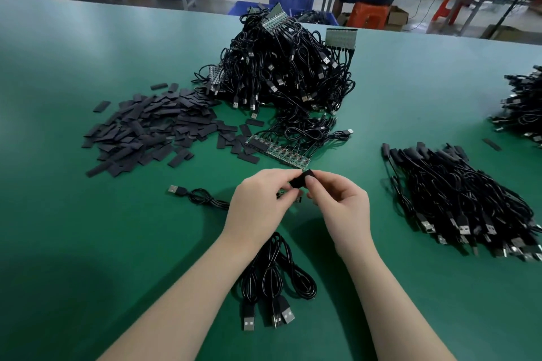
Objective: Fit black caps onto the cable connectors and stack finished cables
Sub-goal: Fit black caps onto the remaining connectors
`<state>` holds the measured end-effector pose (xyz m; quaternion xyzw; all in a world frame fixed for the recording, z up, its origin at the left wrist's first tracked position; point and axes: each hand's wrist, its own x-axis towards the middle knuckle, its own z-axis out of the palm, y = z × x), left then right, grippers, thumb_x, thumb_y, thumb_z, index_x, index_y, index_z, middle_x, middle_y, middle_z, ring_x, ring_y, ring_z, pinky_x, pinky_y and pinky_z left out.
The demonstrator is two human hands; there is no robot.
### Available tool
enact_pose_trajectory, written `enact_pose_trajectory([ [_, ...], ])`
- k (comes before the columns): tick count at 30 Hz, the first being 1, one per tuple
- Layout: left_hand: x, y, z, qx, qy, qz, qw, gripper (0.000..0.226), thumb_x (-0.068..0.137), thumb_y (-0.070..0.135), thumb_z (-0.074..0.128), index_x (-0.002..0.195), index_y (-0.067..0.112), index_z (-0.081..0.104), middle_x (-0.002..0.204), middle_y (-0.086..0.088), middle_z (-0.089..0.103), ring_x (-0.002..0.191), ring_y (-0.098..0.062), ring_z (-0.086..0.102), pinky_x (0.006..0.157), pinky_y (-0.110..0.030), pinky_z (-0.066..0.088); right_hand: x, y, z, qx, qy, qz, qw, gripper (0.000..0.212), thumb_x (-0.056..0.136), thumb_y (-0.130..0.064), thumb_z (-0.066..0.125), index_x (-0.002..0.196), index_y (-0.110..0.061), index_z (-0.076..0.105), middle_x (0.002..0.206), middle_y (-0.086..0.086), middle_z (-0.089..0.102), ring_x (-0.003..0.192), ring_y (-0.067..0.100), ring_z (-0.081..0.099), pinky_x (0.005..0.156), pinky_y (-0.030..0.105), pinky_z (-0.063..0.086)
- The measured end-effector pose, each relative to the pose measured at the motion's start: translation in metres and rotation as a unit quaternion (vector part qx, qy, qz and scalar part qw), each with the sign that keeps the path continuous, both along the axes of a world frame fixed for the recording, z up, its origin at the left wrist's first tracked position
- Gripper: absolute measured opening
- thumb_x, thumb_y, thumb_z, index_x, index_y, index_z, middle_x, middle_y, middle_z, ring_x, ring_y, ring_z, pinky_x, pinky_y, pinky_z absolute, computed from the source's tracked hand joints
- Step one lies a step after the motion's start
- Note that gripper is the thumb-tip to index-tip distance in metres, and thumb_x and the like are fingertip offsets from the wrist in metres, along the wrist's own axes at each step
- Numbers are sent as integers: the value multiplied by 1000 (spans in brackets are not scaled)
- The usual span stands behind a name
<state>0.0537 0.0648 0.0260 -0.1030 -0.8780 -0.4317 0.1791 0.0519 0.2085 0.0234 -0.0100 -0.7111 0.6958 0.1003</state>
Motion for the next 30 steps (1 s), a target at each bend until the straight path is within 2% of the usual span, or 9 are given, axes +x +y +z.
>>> enact_pose_trajectory([
  [3,0,-4,0,0,17,0,1000,35,85,12,70,117,24,71,111,9,71,99,-1,61,88,-19,49,2,-2,1,-6,8,33,999,28,85,-6,74,96,-33,75,86,-3,76,79,6,69,75,18,55],
  [7,1,-10,-2,28,-10,-17,999,37,83,7,69,115,25,73,108,9,72,97,1,61,86,-12,47,2,-2,0,19,26,68,997,36,82,-3,76,98,-35,73,89,-13,77,87,3,71,80,15,53],
  [15,1,-10,-4,50,-19,-17,998,23,84,15,72,103,29,76,97,14,72,93,2,63,80,-9,48,2,0,-1,43,50,43,997,26,77,-4,80,82,-29,76,82,-11,76,79,4,71,74,14,52],
  [17,2,-10,-3,41,-23,-10,999,21,84,17,72,101,29,76,94,16,70,91,1,63,79,-13,50,2,0,-1,47,52,40,997,24,76,-4,81,78,-27,76,79,-10,76,76,3,70,72,14,51],
  [19,3,-10,-2,-7,-15,-8,1000,24,85,22,69,107,32,73,101,16,70,95,-1,62,81,-19,51,1,0,-2,49,47,35,997,20,78,-5,80,77,-25,75,77,-10,75,73,2,68,70,13,51],
  [22,2,-8,-3,-203,-14,-8,979,52,88,36,66,138,29,52,128,13,61,118,-10,54,98,-28,39,-2,2,-5,42,21,-7,999,16,81,-11,79,74,-24,74,73,-10,73,67,0,63,66,12,49],
  [24,0,-7,-7,-274,-48,7,961,61,91,41,60,147,25,39,137,10,52,127,-14,46,104,-31,33,-4,5,-6,35,3,-35,999,13,83,-15,79,74,-23,73,73,-10,73,67,0,63,65,12,48],
  [26,-2,-9,-12,-282,-57,14,958,49,95,42,55,141,28,48,134,11,53,125,-14,46,104,-31,31,-6,9,-7,33,-5,-54,998,11,84,-17,78,76,-21,72,73,-10,73,67,0,63,63,10,47],
  [30,-4,-11,-12,-253,-51,27,966,25,94,44,57,114,35,68,116,15,61,112,-13,51,96,-28,32,-6,9,-7,20,-19,-73,997,8,84,-20,78,80,-21,71,79,-4,75,73,7,69,66,13,49],
])
